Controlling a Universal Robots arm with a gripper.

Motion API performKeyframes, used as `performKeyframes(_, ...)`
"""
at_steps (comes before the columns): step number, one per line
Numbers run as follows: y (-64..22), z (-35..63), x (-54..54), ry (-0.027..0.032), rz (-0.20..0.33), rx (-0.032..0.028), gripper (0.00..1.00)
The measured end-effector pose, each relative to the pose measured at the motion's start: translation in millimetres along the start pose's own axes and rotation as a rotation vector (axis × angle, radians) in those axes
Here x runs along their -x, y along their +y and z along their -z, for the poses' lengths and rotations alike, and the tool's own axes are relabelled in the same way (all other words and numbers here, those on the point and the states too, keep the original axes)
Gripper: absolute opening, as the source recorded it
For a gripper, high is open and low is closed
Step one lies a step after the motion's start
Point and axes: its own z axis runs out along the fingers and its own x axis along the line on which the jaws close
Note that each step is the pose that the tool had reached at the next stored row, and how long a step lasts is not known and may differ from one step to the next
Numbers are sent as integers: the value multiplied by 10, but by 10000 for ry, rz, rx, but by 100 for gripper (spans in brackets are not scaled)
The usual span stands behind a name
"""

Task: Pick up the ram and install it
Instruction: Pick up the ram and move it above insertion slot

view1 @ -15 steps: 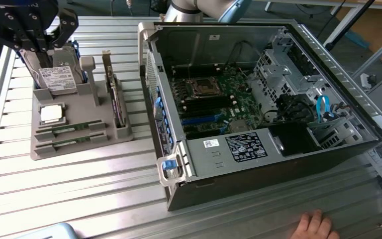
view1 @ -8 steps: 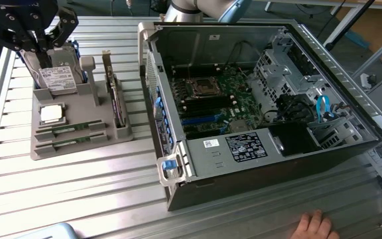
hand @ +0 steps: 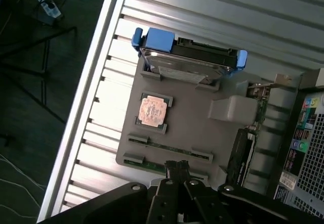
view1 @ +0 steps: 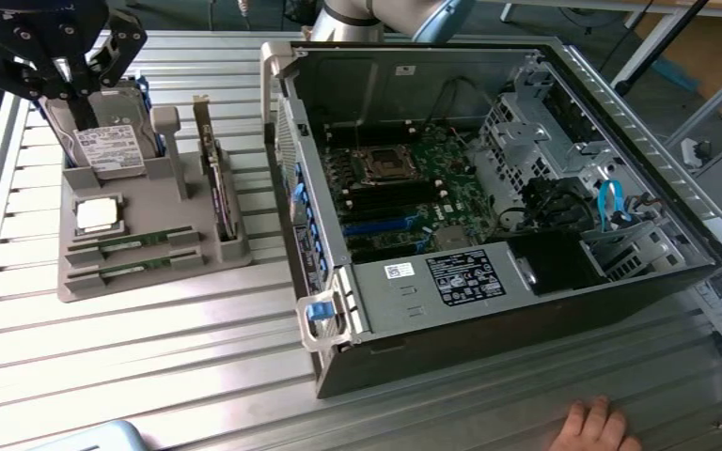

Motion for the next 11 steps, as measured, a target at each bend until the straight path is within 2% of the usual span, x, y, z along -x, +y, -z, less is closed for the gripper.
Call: performKeyframes(11,0,0,0,77,1428,-57,11)
